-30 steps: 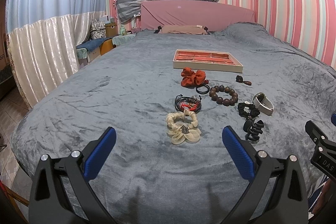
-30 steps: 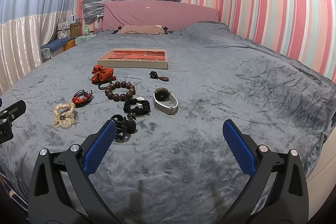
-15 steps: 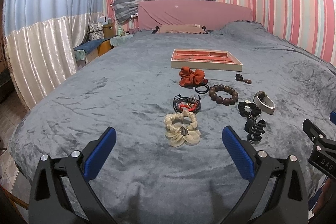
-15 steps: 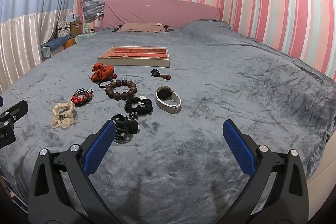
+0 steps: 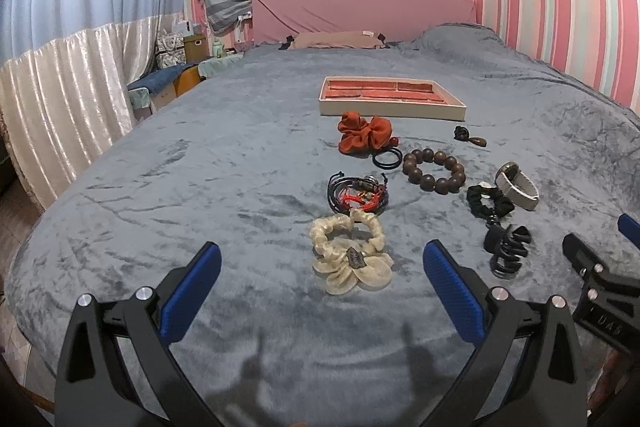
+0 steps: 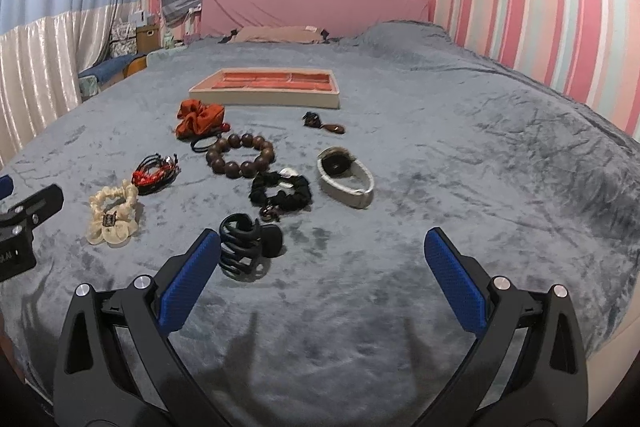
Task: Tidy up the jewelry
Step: 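Close the left gripper on the cream scrunchie while the right gripper grasps the black claw clip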
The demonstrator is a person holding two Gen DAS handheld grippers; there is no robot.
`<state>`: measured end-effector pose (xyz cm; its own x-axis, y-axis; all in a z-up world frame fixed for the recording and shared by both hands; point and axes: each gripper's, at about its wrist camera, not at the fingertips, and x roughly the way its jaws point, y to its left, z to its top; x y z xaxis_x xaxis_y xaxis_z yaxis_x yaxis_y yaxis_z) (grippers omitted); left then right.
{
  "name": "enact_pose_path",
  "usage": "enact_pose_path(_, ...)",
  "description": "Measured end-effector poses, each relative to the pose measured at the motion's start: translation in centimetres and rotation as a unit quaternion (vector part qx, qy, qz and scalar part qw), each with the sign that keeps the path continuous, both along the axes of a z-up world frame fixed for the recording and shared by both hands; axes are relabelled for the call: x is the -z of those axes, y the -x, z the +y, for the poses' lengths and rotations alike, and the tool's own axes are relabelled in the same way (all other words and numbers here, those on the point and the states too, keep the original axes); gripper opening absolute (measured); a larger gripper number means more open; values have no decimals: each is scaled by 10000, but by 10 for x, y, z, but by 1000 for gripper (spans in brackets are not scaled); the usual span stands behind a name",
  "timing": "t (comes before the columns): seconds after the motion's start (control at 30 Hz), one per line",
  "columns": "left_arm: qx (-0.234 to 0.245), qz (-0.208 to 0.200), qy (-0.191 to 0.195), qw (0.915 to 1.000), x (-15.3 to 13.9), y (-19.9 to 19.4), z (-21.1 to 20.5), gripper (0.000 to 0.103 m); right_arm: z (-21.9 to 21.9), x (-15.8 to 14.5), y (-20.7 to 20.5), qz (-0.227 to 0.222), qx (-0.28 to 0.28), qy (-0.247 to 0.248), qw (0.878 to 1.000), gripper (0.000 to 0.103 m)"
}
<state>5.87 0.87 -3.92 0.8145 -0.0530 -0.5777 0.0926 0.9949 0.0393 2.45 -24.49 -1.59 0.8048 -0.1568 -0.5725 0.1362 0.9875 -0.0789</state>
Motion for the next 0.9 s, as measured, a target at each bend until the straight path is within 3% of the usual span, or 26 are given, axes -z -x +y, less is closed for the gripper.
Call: enact_pose_path(0.9, 147, 790, 303, 9963, 53, -76, 31, 98, 29, 42, -54, 395, -3, 196, 9990, 99)
